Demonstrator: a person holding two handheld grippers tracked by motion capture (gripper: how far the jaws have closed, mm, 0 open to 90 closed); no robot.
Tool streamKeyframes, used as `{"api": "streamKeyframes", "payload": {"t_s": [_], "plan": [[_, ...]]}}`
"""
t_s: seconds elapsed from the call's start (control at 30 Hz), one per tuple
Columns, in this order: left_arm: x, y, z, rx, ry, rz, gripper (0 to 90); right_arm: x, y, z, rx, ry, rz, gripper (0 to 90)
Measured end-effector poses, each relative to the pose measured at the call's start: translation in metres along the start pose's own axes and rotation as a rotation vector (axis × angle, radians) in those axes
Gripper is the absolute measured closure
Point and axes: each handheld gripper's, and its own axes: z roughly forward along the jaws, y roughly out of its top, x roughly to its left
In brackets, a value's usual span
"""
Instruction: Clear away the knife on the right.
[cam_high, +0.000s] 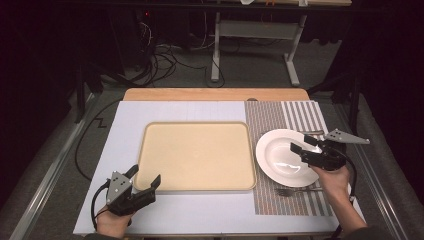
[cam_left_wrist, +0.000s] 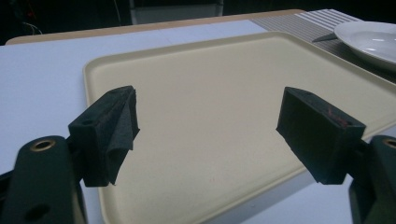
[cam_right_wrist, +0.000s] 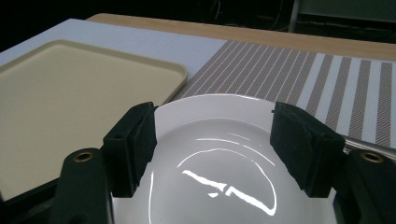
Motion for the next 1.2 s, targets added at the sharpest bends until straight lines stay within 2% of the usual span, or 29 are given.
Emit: {"api": "streamKeyframes", "payload": {"t_s": [0.33,0.47,0.6,0.83,0.97,1.07,1.2], "plan": [[0.0,0.0,0.001,0.001,0.004,-0.001,21.4,-0.008,0.009,0.009,0.018,-0.016,-0.007,32.0],[0.001,0.0,0.001,0.002,0.007,0.001,21.4,-0.012,0.013,0.011,0.026,-0.005,0.008,32.0],[0.001,-0.001,0.001,0.005,0.007,0.003,21.4,-0.017,0.015,0.015,0.037,-0.03,0.007,32.0],[0.0,-0.001,0.001,0.003,0.01,0.004,21.3,-0.027,0.017,0.022,0.033,-0.051,0.036,32.0],[0.0,0.002,0.0,-0.019,0.012,0.001,21.3,-0.035,0.02,0.025,0.038,-0.058,0.056,31.4],[0.0,0.002,0.0,-0.024,0.009,-0.003,21.3,-0.042,0.022,0.026,0.039,-0.053,0.094,30.1],[0.0,0.002,0.001,-0.019,0.009,-0.003,21.3,-0.05,0.022,0.029,0.034,-0.056,0.113,29.7]]}}
